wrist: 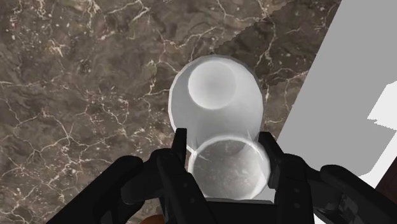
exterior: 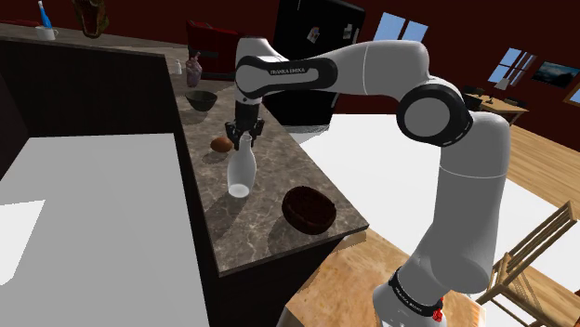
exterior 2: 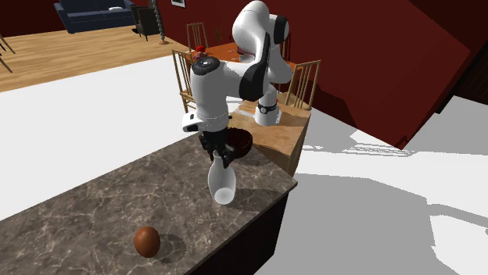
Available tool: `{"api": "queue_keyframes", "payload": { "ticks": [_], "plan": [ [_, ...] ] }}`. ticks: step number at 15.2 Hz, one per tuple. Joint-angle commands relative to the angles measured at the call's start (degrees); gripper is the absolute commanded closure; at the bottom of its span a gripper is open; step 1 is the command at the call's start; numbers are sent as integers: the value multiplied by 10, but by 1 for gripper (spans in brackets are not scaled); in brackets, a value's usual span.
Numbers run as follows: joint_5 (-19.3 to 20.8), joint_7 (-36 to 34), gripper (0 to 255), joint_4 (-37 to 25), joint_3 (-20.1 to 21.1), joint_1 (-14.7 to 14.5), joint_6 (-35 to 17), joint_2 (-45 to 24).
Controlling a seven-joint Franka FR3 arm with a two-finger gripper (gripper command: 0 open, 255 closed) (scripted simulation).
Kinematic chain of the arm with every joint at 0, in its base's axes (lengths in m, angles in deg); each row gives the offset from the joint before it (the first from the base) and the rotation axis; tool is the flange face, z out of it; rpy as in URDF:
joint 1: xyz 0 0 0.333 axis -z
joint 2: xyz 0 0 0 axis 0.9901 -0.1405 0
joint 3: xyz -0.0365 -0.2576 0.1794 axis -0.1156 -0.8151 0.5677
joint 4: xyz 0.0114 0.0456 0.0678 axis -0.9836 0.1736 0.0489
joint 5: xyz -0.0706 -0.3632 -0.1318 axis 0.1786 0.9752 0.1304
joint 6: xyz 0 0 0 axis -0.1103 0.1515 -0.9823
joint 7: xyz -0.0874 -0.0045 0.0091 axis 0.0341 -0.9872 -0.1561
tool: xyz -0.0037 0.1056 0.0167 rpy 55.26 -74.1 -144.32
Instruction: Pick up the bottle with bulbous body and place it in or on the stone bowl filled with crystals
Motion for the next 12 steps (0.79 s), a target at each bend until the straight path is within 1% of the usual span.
{"api": "queue_keyframes", "payload": {
  "ticks": [1,12],
  "plan": [
    [0,1,255,-10,0,1,13,3],
    [-1,1,255,-88,0,0,95,7]
  ]
}}
